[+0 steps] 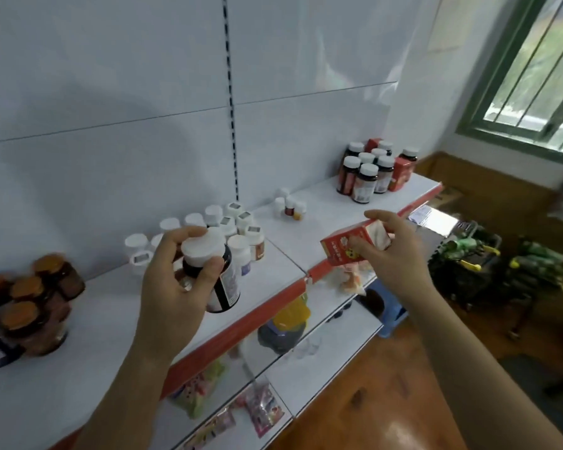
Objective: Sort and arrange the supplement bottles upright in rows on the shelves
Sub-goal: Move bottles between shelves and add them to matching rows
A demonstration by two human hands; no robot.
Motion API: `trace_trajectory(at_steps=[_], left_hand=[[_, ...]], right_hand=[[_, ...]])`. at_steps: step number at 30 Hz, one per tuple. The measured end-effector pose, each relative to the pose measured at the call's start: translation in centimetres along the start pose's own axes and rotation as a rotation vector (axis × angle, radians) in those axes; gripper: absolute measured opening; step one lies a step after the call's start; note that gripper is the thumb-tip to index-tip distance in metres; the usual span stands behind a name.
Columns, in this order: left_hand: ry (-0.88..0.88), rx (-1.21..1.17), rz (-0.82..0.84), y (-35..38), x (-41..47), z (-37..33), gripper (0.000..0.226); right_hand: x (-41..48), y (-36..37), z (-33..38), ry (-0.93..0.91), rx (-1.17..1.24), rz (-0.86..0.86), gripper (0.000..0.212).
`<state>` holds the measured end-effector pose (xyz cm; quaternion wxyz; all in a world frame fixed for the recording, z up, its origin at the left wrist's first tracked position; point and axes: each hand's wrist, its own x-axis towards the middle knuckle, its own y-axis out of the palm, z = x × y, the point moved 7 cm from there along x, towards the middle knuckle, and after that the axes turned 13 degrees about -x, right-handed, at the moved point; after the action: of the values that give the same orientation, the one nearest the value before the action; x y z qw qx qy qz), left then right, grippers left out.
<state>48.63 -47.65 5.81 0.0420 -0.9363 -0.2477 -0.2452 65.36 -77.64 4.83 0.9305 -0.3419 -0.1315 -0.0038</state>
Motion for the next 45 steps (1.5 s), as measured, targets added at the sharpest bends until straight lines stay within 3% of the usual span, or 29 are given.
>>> trace_trajectory(at_steps=[4,10,14,21,26,29,32,35,39,42,45], left_hand=[[-0.04,0.038,0.148,7.4,3.1,3.5,0.033],[-0.078,0.048,0.238,17.9,10.3,11.2,0.038],[-0.17,0.07,0.27,24.8,15.7,17.2,0.039],[-0.081,0.29,0.332,34.7,23.1,21.7,0.036],[-0.117,0.387,0.328,37.7,25.9,24.3,0.038],[-0.172,0.394,0.326,36.8,26.2,24.0,0.039],[-0.087,0.597,0.079,31.5,26.0,22.2,0.028],[-0.124,0.806,-0.153,24.5,24.1,21.1,0.044],[-0.344,0.923,-0.082,20.7,21.4,23.4,0.063],[-0.375,0.882,-0.091,21.1,19.7,24.4,0.041],[-0.342,0.816,-0.218,20.7,18.9,24.5,0.028]], right_hand=[[6.6,-0.5,-4.9,0.059,-0.055,-0.001,0.054],[16.5,0.7,-9.5,0.087,0.002,-0.003,0.057],[21.8,0.4,-12.3,0.112,-0.005,-0.019,0.05],[31.3,-1.9,-17.7,0.134,-0.177,-0.048,0.03],[36.0,-0.3,-19.6,0.094,-0.261,0.052,0.025],[36.3,-0.1,-19.8,0.043,-0.273,-0.04,0.022],[36.3,-0.1,-16.6,-0.155,-0.188,-0.12,0.02],[35.6,3.1,-10.6,-0.503,-0.071,0.027,0.017],[31.6,11.2,-4.8,-0.862,-0.006,0.434,0.021],[28.6,17.0,-4.0,-0.917,-0.026,0.659,0.025],[27.5,20.9,-4.9,-0.858,-0.056,0.736,0.027]])
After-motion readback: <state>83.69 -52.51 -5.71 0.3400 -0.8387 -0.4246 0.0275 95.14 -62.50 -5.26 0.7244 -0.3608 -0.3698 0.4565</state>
